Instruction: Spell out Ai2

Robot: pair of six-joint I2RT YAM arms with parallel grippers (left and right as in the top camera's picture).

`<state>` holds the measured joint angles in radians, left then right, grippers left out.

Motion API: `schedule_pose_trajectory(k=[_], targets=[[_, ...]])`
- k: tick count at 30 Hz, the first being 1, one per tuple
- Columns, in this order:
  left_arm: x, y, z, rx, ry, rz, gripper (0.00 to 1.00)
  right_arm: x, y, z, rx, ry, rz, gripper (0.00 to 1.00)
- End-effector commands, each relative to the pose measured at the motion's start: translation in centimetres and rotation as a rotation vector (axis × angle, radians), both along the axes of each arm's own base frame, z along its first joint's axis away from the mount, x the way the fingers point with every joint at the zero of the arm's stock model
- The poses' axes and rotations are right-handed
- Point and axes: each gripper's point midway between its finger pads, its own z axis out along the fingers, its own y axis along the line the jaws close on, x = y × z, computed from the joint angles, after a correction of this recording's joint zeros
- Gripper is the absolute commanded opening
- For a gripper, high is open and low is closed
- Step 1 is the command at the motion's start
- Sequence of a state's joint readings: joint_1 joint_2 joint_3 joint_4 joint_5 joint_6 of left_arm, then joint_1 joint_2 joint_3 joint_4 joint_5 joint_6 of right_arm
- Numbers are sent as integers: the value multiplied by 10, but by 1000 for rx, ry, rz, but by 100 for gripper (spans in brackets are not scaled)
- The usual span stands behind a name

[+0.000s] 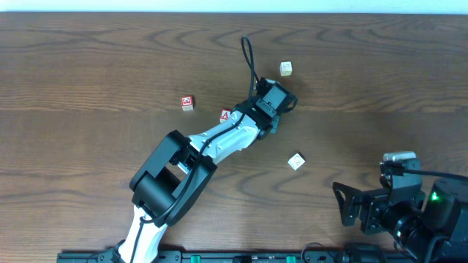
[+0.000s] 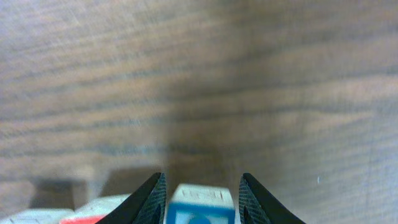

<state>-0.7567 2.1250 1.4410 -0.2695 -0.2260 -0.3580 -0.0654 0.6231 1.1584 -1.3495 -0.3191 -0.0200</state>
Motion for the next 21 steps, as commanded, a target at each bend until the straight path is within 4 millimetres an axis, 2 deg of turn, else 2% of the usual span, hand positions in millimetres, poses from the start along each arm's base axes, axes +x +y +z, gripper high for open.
schedule_pose_trajectory(k=[1, 6, 8, 11, 12, 15, 17, 21], targets=[[19, 16, 6, 51, -80, 56, 40, -2, 3, 6, -6, -26, 29, 99], [47, 16, 43, 49, -187, 102, 43, -1, 3, 7, -7, -33, 29, 99], [58, 16, 71, 56, -227, 118, 45, 4, 1, 10, -18, -52, 20, 99], [71, 35, 114, 94, -278, 184, 37, 15, -6, 11, -45, -73, -7, 99], [75, 46, 127, 106, -284, 210, 31, 20, -8, 9, -51, -73, -13, 99], [88, 98, 154, 89, -260, 318, 23, 45, -10, -3, -52, -59, -15, 95], [93, 141, 161, 10, -182, 384, 23, 68, -8, -17, -35, -40, 0, 95], [95, 200, 159, -189, -6, 396, 24, 112, 4, -43, 72, 18, 63, 95]])
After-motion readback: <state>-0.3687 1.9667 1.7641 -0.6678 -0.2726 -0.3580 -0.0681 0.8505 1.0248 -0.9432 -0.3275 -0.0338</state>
